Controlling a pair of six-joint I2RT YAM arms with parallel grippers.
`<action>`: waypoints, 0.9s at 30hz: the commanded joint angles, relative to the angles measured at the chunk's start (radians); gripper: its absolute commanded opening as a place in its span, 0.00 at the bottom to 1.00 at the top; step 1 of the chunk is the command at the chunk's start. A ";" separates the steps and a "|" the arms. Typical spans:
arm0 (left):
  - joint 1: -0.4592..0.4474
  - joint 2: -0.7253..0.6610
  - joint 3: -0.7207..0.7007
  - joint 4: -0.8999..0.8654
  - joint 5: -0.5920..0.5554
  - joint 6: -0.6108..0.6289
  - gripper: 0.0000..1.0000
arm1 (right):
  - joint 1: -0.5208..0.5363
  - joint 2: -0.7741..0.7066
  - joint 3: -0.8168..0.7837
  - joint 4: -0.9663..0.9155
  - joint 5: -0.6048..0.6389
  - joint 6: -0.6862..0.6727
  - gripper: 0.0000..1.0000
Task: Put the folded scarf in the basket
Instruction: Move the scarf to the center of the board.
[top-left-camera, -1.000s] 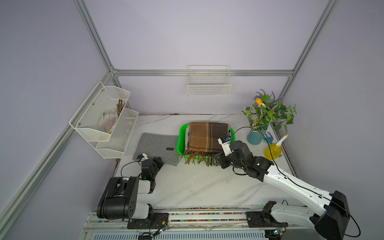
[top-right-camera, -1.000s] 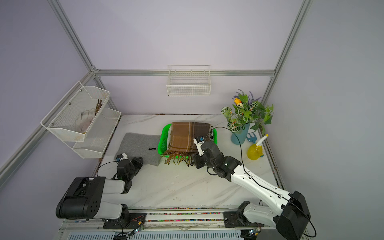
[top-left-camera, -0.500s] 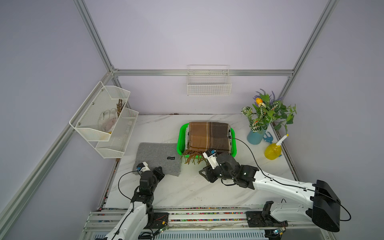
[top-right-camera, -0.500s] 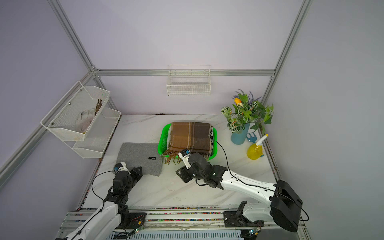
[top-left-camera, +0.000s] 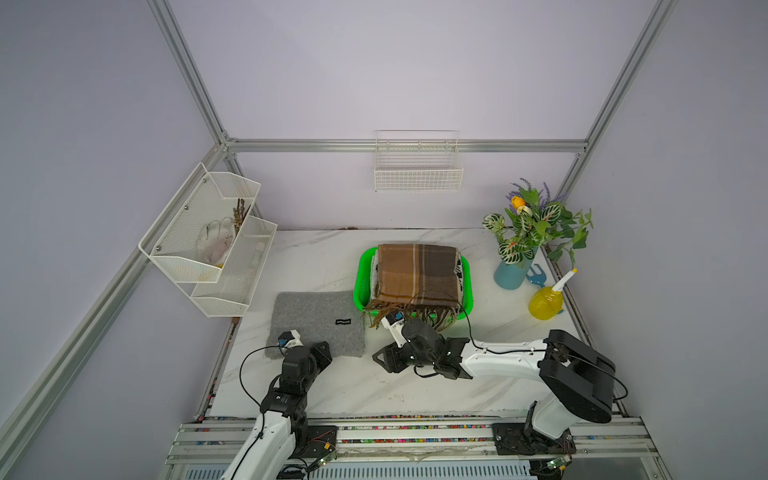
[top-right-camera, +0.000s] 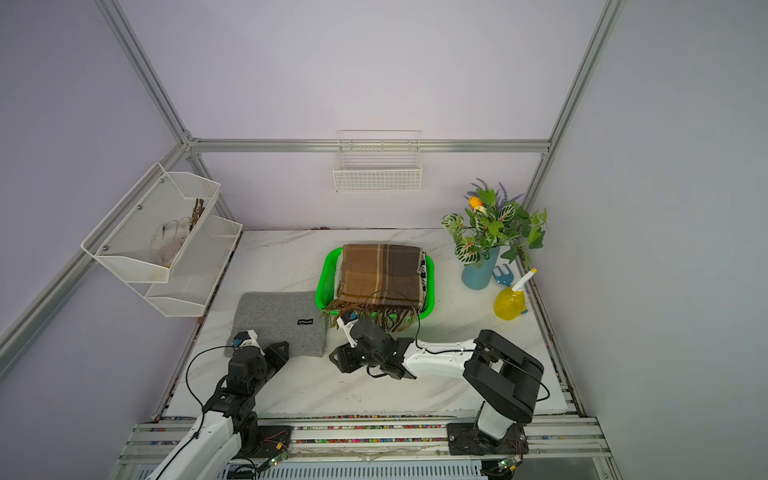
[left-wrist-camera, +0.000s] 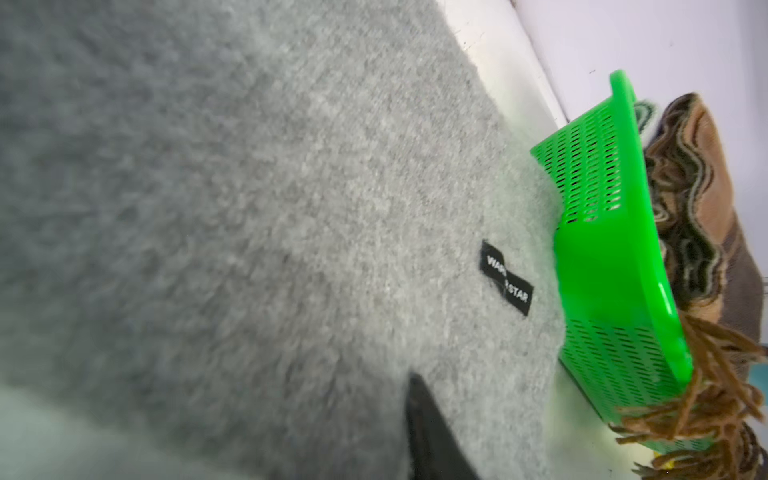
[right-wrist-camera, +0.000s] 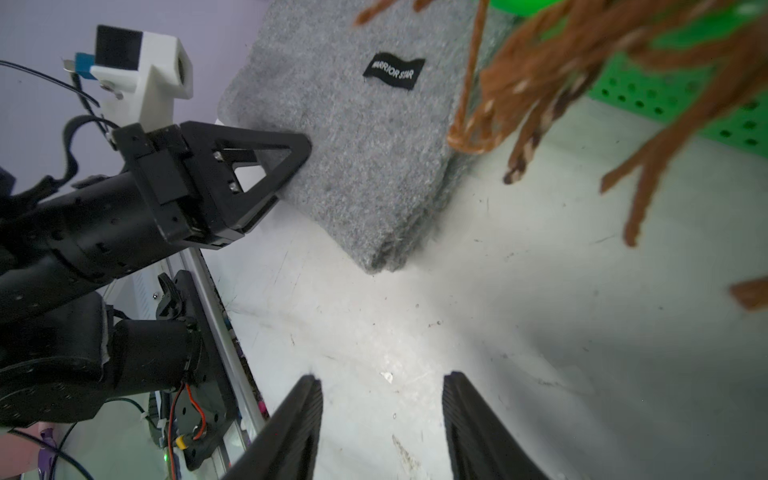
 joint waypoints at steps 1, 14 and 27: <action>-0.006 -0.004 0.055 -0.048 -0.016 0.027 0.91 | -0.001 0.056 0.061 0.079 0.001 0.020 0.54; -0.003 -0.070 0.267 -0.308 0.017 0.153 1.00 | -0.053 0.247 0.186 0.177 -0.030 0.092 0.58; -0.010 -0.217 0.241 -0.405 0.137 -0.020 1.00 | -0.096 0.400 0.280 0.205 -0.043 0.128 0.59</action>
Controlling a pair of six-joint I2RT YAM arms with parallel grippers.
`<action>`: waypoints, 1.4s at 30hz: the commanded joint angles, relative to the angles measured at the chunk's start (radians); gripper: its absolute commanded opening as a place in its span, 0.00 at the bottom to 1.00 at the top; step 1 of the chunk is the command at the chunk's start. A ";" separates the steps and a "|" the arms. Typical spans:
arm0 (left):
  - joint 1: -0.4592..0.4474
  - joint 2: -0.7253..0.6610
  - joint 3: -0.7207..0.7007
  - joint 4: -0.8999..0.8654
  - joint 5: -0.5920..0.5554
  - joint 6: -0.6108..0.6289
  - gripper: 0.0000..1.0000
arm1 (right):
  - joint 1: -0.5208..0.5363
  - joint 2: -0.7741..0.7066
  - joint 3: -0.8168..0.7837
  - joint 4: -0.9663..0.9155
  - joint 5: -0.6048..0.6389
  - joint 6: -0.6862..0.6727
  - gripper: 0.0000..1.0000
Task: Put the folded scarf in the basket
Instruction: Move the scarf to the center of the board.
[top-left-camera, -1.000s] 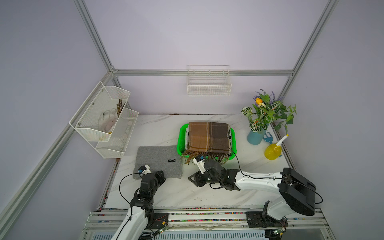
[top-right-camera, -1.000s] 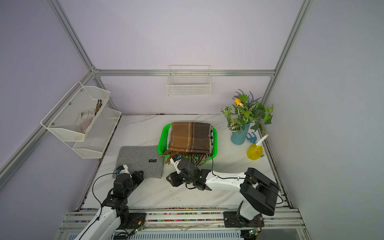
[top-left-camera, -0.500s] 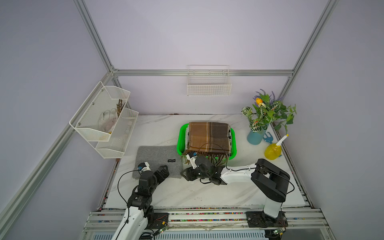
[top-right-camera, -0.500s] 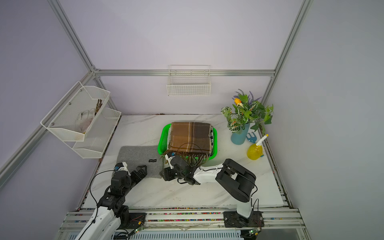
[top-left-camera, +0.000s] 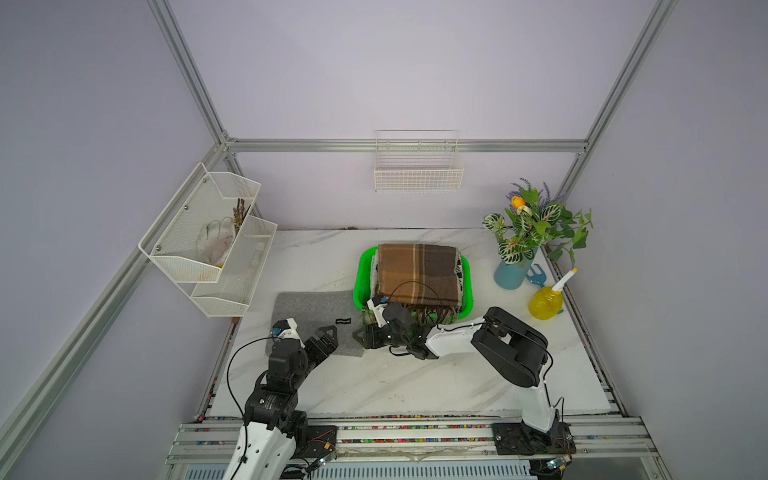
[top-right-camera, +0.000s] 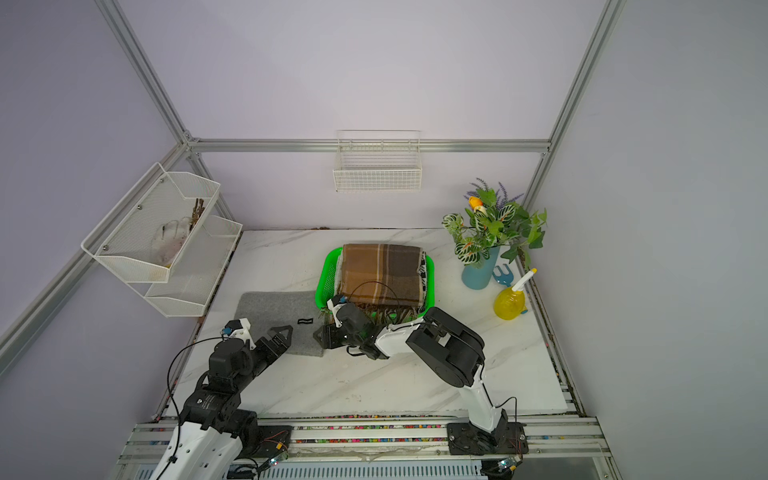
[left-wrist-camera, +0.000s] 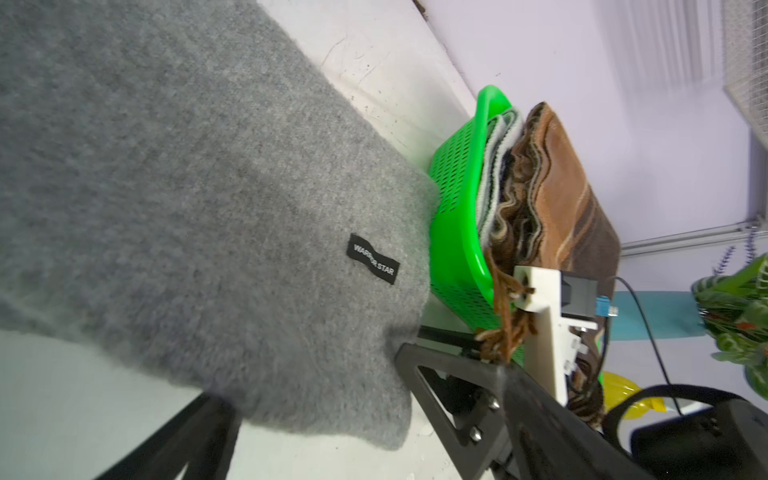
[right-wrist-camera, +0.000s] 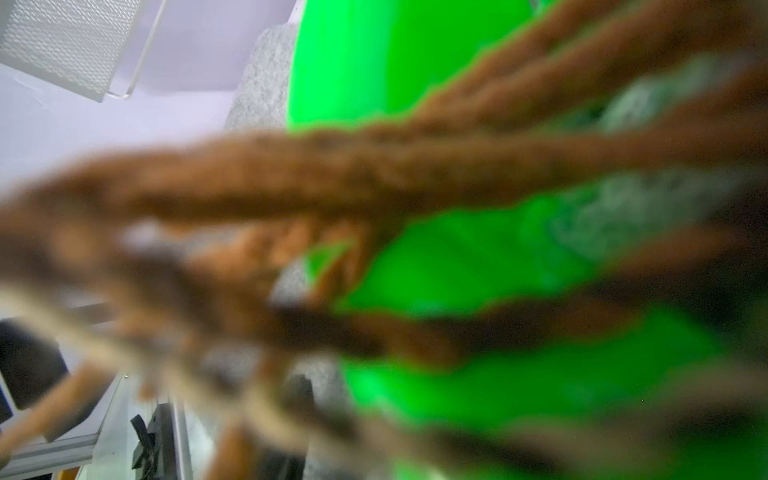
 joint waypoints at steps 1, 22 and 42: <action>-0.005 -0.012 0.006 -0.049 0.059 -0.040 1.00 | -0.008 0.026 0.031 -0.034 0.011 0.008 0.58; -0.011 0.134 0.233 0.109 -0.257 0.356 1.00 | -0.007 0.087 0.110 -0.113 0.018 -0.015 0.54; 0.426 0.666 0.382 0.119 0.000 0.496 1.00 | -0.008 0.205 0.208 -0.050 -0.129 -0.031 0.45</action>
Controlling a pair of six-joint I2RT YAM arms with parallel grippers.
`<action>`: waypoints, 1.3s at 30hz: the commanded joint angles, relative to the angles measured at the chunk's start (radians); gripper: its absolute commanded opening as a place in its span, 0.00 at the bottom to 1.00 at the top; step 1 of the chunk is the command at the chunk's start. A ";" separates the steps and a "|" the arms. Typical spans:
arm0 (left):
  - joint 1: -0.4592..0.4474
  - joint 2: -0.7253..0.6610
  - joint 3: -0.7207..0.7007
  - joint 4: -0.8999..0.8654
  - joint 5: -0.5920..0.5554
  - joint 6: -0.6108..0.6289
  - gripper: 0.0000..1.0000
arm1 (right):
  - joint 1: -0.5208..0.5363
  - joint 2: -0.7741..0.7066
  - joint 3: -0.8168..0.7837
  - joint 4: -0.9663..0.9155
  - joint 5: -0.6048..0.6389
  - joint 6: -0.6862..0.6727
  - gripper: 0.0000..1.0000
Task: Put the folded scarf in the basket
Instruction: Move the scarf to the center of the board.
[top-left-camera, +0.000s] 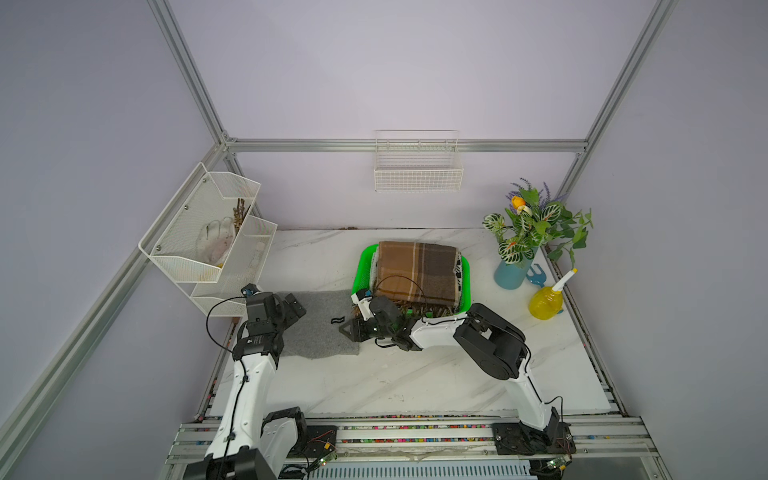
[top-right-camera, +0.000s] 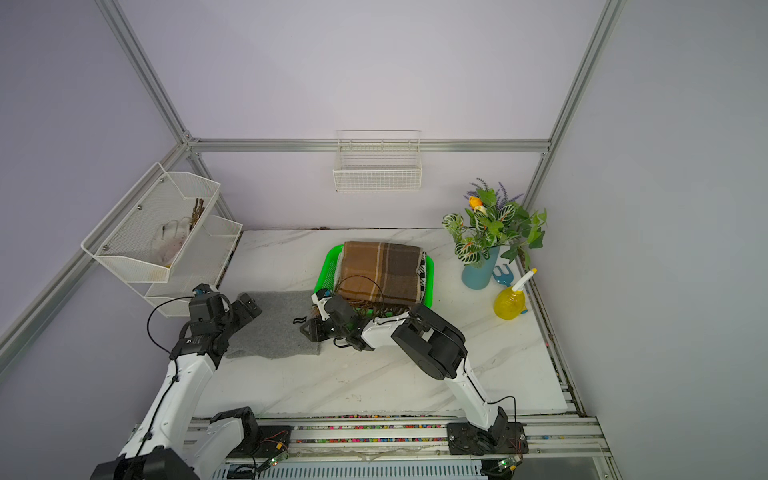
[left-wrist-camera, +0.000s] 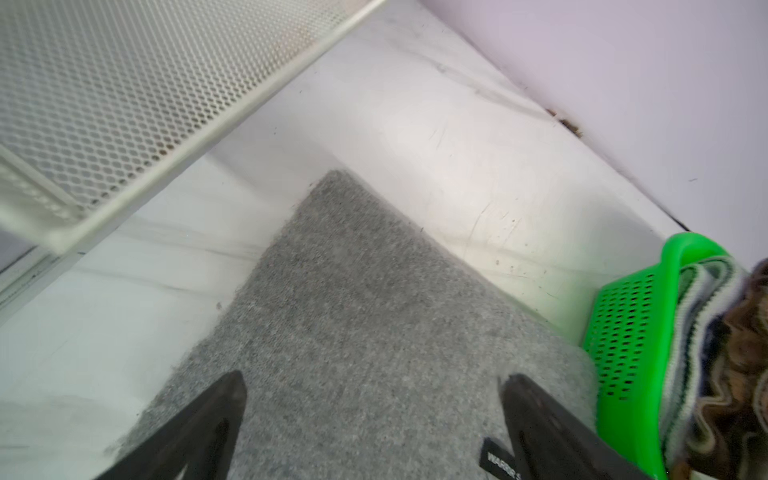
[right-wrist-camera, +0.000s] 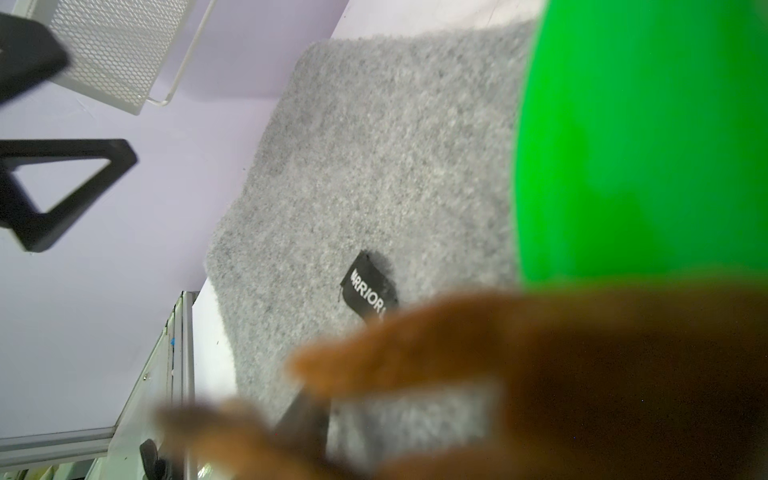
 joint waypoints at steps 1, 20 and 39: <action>0.045 0.058 0.043 0.035 0.110 0.081 1.00 | -0.009 0.054 0.001 -0.047 -0.056 0.004 0.45; 0.244 0.472 0.244 -0.078 0.307 0.334 1.00 | -0.026 0.056 0.006 -0.049 -0.119 -0.068 0.47; 0.076 0.259 -0.019 0.105 -0.015 0.263 1.00 | -0.061 0.035 -0.053 0.014 -0.173 -0.068 0.47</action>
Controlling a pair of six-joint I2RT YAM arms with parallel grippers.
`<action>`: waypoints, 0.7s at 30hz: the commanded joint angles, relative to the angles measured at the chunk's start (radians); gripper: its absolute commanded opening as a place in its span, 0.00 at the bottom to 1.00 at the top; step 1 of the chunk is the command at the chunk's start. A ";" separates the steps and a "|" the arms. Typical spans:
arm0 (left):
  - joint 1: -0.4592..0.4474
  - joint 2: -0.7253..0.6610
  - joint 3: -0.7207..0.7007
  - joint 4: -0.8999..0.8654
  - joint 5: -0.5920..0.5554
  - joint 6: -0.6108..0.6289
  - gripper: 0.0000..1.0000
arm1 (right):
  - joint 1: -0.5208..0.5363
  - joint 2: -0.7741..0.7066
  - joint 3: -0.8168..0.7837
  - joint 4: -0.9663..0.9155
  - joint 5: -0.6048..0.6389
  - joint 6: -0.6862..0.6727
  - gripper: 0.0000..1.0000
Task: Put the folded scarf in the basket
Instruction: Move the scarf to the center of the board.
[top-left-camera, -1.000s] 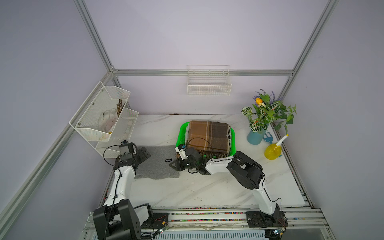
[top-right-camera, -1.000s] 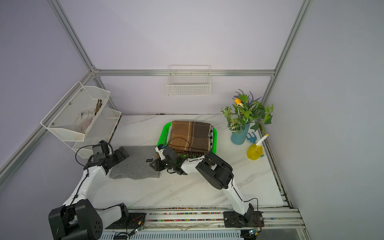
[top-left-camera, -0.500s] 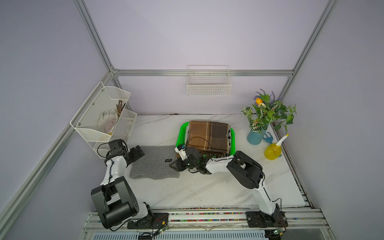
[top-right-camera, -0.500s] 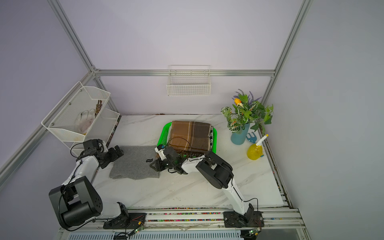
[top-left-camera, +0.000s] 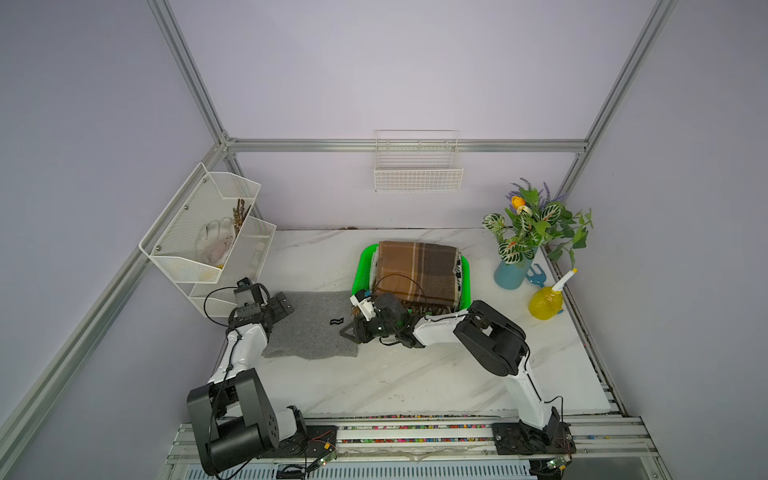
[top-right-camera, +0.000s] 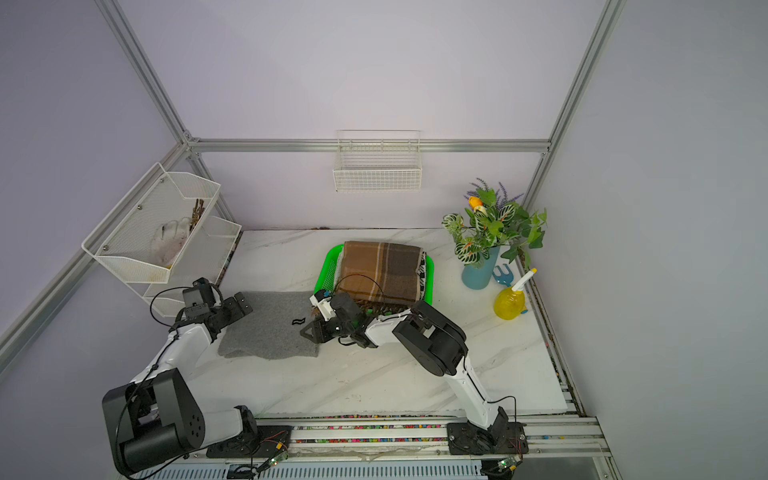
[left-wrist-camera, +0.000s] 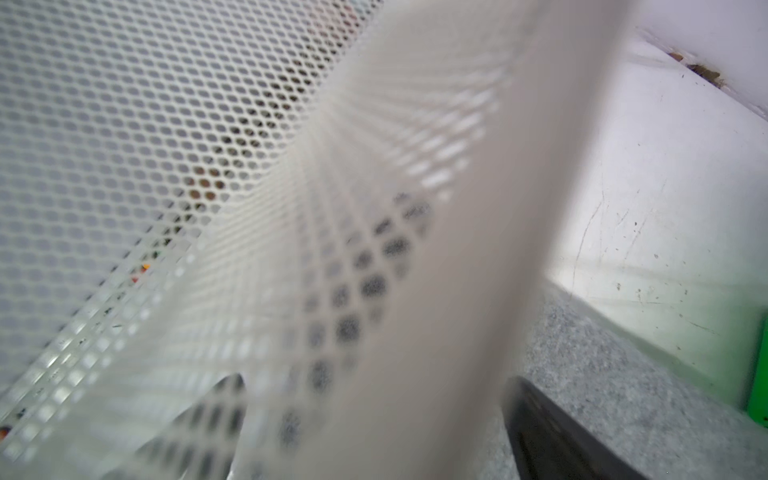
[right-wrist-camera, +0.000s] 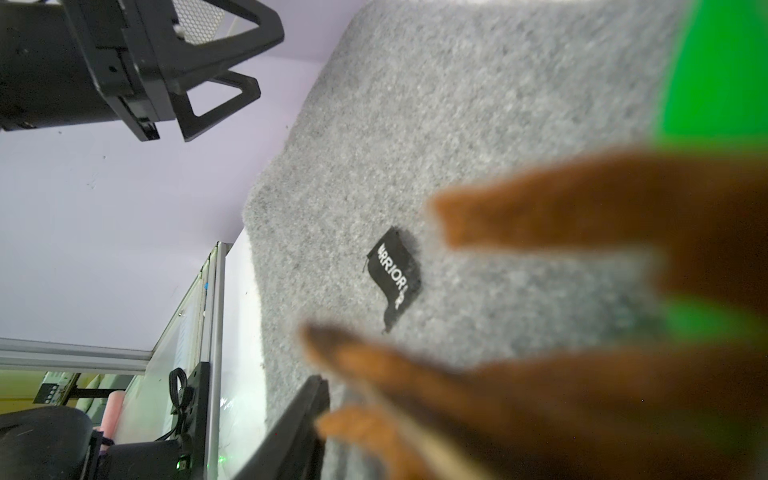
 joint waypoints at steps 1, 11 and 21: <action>-0.037 -0.018 -0.090 0.000 0.001 0.024 1.00 | -0.019 0.023 -0.029 -0.044 0.009 0.020 0.47; -0.040 -0.013 -0.159 0.080 0.087 0.028 1.00 | -0.002 0.088 0.012 -0.016 -0.003 0.083 0.42; -0.046 -0.028 -0.153 0.114 0.161 0.010 1.00 | 0.023 0.107 0.054 -0.076 0.091 0.072 0.27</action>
